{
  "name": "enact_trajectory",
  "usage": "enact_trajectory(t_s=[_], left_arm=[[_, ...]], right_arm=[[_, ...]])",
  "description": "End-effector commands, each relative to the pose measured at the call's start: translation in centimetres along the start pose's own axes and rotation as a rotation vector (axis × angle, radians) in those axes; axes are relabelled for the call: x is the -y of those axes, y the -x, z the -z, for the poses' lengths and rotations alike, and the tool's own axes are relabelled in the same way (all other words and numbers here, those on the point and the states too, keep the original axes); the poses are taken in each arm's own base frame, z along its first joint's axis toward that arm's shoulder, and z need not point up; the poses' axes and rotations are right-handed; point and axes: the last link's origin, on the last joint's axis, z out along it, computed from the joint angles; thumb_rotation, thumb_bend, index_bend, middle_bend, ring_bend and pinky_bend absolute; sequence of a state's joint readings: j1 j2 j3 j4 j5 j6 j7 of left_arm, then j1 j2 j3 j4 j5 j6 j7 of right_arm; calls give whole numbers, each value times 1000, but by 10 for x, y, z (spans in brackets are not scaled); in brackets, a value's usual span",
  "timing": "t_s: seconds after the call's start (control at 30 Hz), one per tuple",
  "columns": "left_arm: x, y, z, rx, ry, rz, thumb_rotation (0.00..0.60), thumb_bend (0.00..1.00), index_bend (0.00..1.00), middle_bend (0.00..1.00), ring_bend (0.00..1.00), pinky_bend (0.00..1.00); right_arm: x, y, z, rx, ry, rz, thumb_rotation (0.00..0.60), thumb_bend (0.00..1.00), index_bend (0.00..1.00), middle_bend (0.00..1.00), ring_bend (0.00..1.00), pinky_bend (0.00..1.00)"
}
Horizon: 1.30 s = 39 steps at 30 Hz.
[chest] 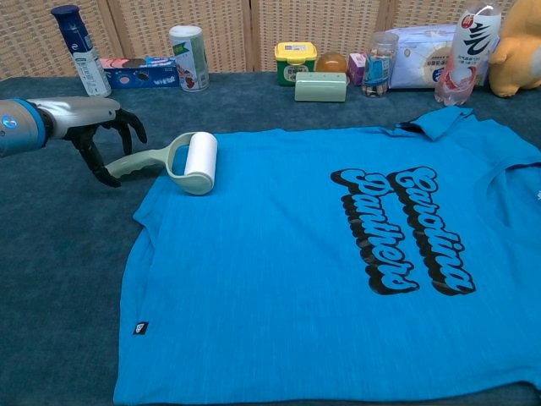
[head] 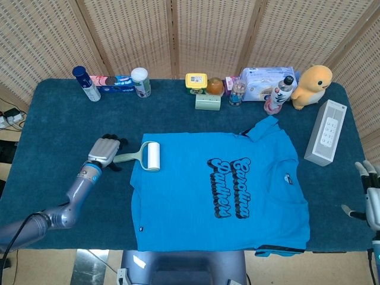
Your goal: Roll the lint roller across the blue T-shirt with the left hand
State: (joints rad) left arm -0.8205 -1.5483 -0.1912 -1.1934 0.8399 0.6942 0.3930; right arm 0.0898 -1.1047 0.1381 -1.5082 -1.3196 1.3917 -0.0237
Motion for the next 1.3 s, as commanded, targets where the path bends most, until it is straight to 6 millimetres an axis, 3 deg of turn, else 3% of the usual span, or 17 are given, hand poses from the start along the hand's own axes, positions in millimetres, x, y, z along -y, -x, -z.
enact_trajectory(t_s=[0.03,0.23,0.4,0.63,0.87,1.07,1.17,1.23,1.3], left_arm=[[-8,4,-5,2,-1,-13,600,65,264,350,153,120],[-23,9,-9,-5,9,-54,600,71,364,350,154,139],[-37,12,-9,-15,26,-64,600,107,570,397,191,198],[-50,14,-9,-52,26,-71,600,131,784,520,285,278],[-60,11,-10,-133,20,-44,600,137,853,654,428,376],[-64,8,-13,-175,17,-95,600,131,889,746,582,545],[-66,5,-14,-178,26,-130,600,147,911,769,709,748],[-67,3,-14,-180,35,-165,600,228,933,789,770,881],[-69,1,-15,-189,45,-190,600,359,955,809,800,946]], right_arm=[[0,0,0,1,2,0,600,0,35,0,0,0],[0,-2,0,-5,4,-8,600,0,35,0,0,0],[1,-2,2,1,-4,-18,600,0,35,0,0,0],[0,-3,3,2,-2,-19,600,0,35,0,0,0],[0,-3,4,6,-4,-22,600,0,35,0,0,0],[0,-4,4,5,-3,-24,600,0,35,0,0,0],[0,-5,5,6,-5,-27,600,0,35,0,0,0],[1,-5,5,6,-7,-30,600,0,35,0,0,0],[1,-5,5,7,-8,-30,600,0,35,0,0,0]])
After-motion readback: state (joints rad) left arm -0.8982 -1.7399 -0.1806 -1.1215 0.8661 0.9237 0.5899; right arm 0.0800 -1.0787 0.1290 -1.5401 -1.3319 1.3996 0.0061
